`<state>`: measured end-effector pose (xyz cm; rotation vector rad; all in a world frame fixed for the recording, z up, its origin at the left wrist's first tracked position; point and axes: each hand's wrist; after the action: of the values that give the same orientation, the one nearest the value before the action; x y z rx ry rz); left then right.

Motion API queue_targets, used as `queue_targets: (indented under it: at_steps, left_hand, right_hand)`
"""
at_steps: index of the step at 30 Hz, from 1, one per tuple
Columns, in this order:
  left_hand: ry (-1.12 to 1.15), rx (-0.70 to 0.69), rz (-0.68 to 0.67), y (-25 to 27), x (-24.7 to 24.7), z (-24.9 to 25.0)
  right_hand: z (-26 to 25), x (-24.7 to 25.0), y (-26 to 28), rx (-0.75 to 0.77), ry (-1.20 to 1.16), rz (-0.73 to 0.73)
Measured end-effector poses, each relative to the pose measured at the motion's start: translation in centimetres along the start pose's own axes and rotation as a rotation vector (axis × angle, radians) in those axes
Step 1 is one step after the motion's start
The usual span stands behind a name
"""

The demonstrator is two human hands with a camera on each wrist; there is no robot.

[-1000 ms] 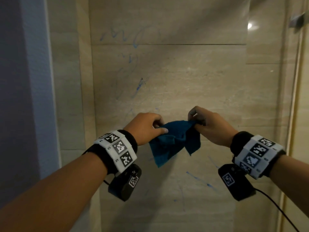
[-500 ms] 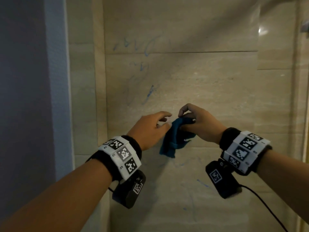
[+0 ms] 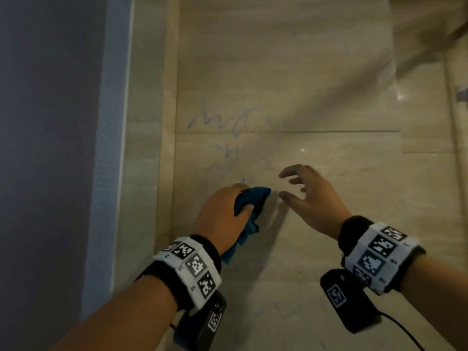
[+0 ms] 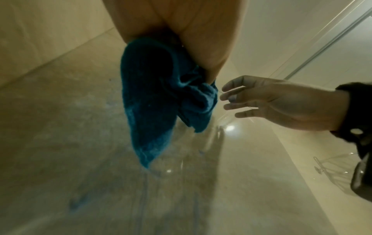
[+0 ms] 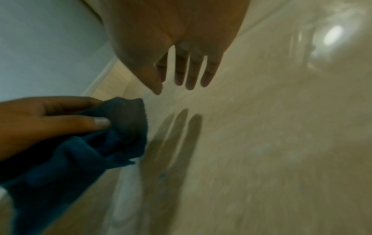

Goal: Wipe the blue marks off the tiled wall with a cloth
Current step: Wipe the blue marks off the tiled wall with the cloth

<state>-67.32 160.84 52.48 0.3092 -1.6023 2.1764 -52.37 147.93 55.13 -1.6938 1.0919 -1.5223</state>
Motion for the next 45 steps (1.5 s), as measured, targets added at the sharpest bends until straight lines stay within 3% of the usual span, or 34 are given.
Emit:
queue_targets:
  at_steps: [4,10,14,20,23,26,30,33,39,41,45]
  left_hand:
    - [-0.183,-0.070,0.087,-3.1,1.5,0.4]
    - [-0.352,-0.169,0.220,-7.5,2.4,1.3]
    - [-0.411,-0.181,0.173,-8.8,1.2,1.0]
    - [-0.505,-0.369,0.119,-7.4,-1.2,-2.4]
    - [-0.538,-0.350,0.114,-7.0,-0.9,-3.2]
    - [-0.500,-0.317,0.022,-7.5,-0.2,-3.8]
    - [-0.562,-0.230,0.161,-8.7,1.0,-3.4]
    - [-0.553,-0.203,0.165,-9.8,0.5,-1.9]
    - [-0.591,-0.393,-0.014,-9.6,0.7,-2.6]
    - [-0.684,-0.361,-0.050,-10.3,2.0,-2.8]
    - [-0.693,-0.182,0.107,-13.5,3.4,-2.9]
  right_hand:
    - [1.0,1.8,-4.2,-0.031,0.341,0.134]
    - [1.7,1.1,-10.1,-0.097,0.634,0.027]
    - [2.6,-0.1,-11.1,-0.117,0.671,-0.044]
    - [2.7,-0.2,-10.8,-0.089,0.656,-0.057]
    - [2.5,0.0,-10.7,-0.096,0.650,-0.076]
    - [2.4,0.1,-10.6,-0.091,0.644,-0.086]
    - [2.2,0.1,-10.5,-0.081,0.640,-0.093]
    - [2.1,0.2,-10.5,-0.084,0.646,-0.094]
    - [2.0,0.3,-10.4,-0.082,0.649,-0.095]
    - [2.0,0.4,-10.4,-0.082,0.645,-0.104]
    - [2.2,0.4,-10.5,-0.066,0.646,-0.116]
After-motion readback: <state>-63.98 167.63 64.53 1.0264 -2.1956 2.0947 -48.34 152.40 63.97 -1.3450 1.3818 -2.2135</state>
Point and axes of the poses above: each hand's wrist, its own y-axis away from the middle knuckle, its own x-axis out of the back of the hand, z = x × y, and after that the axes turned 8 degrees about y, right-handed
